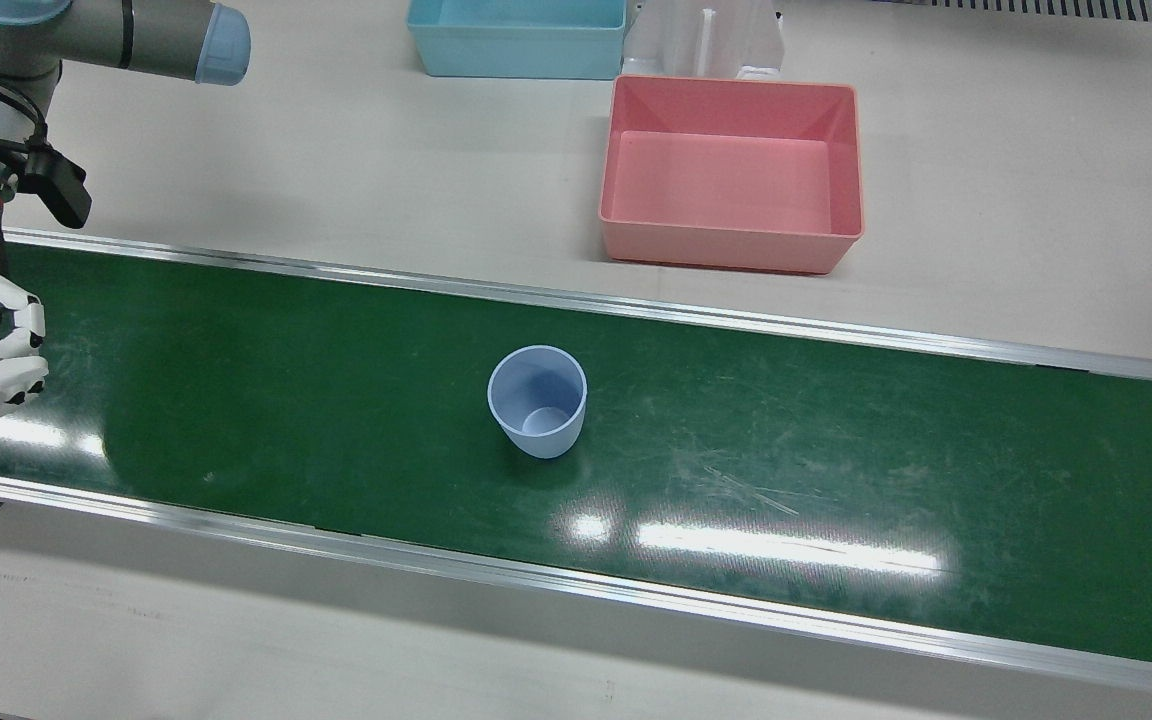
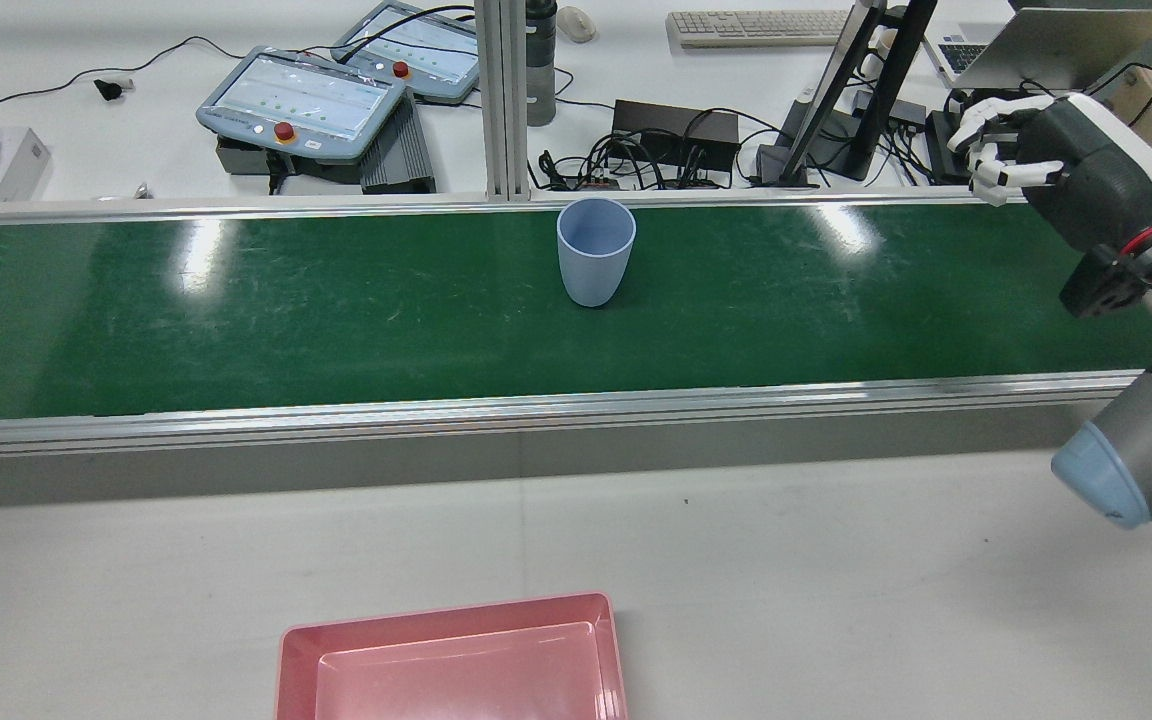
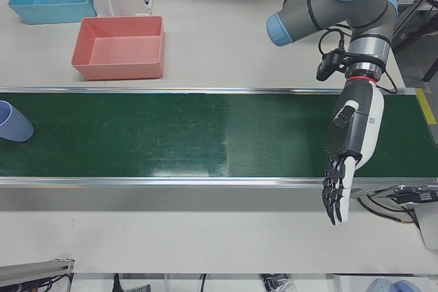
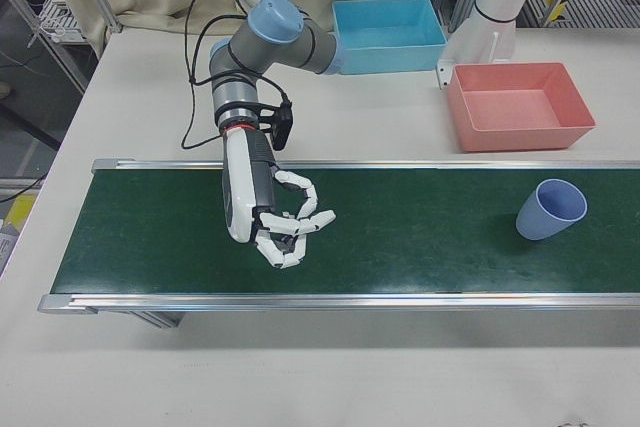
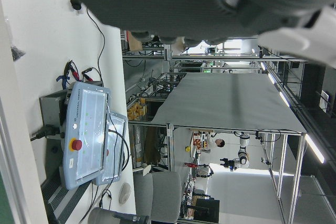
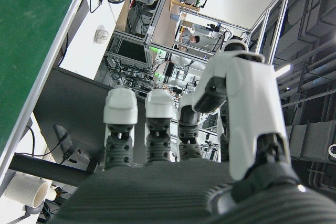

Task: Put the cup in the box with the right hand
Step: 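Move the right hand over the conveyor beside the approaching blue cup, then reach the open right hand around the blue cup on the belt, then close the right hand fingers and lift the blue cup off the belt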

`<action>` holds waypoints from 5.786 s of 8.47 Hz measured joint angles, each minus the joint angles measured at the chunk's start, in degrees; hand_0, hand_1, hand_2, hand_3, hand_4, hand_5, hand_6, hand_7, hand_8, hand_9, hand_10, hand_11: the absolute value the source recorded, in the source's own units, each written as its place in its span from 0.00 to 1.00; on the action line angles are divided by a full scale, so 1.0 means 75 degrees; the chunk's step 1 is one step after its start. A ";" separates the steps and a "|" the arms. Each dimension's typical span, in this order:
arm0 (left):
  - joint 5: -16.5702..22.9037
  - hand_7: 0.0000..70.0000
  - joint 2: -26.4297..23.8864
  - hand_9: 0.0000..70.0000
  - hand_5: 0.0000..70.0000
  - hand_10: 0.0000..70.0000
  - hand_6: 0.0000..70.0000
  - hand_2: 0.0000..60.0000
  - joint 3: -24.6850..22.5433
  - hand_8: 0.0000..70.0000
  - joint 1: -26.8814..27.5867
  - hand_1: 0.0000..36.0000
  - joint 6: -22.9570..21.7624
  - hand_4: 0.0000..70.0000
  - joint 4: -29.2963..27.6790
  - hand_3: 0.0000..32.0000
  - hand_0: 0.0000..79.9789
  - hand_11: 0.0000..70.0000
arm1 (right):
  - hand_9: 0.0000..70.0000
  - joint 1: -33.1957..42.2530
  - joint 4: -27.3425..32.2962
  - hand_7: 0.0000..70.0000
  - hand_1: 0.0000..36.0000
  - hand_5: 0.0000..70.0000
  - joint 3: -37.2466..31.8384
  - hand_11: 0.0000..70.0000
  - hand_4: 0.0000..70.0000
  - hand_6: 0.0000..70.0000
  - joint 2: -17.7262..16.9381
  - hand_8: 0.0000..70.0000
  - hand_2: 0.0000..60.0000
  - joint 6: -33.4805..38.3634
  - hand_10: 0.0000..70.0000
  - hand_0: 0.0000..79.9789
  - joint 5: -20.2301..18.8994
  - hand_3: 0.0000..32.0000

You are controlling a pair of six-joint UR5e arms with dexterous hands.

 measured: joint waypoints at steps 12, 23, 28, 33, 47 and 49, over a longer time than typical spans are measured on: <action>0.0000 0.00 0.0000 0.00 0.00 0.00 0.00 0.00 0.0000 0.00 0.0000 0.00 0.0000 0.00 0.0000 0.00 0.00 0.00 | 0.79 -0.0091 0.0009 0.56 0.78 0.22 0.0001 0.83 0.13 0.24 -0.0005 0.54 0.02 0.0015 0.56 0.92 -0.0003 0.00; 0.0000 0.00 -0.0003 0.00 0.00 0.00 0.00 0.00 0.0000 0.00 0.0000 0.00 0.0000 0.00 0.0000 0.00 0.00 0.00 | 0.00 -0.0468 0.0198 0.00 0.28 0.09 0.0066 0.01 0.12 0.00 0.0094 0.00 0.00 -0.0513 0.00 0.78 -0.0690 0.00; 0.0000 0.00 -0.0001 0.00 0.00 0.00 0.00 0.00 -0.0011 0.00 -0.0002 0.00 0.0000 0.00 0.0000 0.00 0.00 0.00 | 0.04 -0.0930 0.0189 0.00 0.30 0.09 0.0016 0.04 0.19 0.03 0.0530 0.01 0.00 -0.0830 0.00 0.84 -0.0629 0.00; 0.0000 0.00 -0.0002 0.00 0.00 0.00 0.00 0.00 -0.0012 0.00 0.0000 0.00 0.0000 0.00 0.0000 0.00 0.00 0.00 | 0.09 -0.1137 0.0184 0.10 0.34 0.05 -0.0008 0.05 0.07 0.05 0.0540 0.04 0.00 -0.0871 0.02 0.60 -0.0596 0.00; 0.0000 0.00 0.0000 0.00 0.00 0.00 0.00 0.00 -0.0003 0.00 0.0000 0.00 0.0000 0.00 0.0000 0.00 0.00 0.00 | 1.00 -0.1558 0.0180 1.00 1.00 0.33 0.0247 0.81 0.41 0.37 0.0577 0.69 1.00 -0.0876 0.53 1.00 -0.0573 0.00; 0.0000 0.00 0.0000 0.00 0.00 0.00 0.00 0.00 -0.0001 0.00 0.0001 0.00 0.0000 0.00 0.0000 0.00 0.00 0.00 | 1.00 -0.1547 0.0151 1.00 1.00 0.33 0.0463 0.82 0.39 0.38 0.0550 0.70 1.00 -0.0865 0.54 1.00 -0.0512 0.00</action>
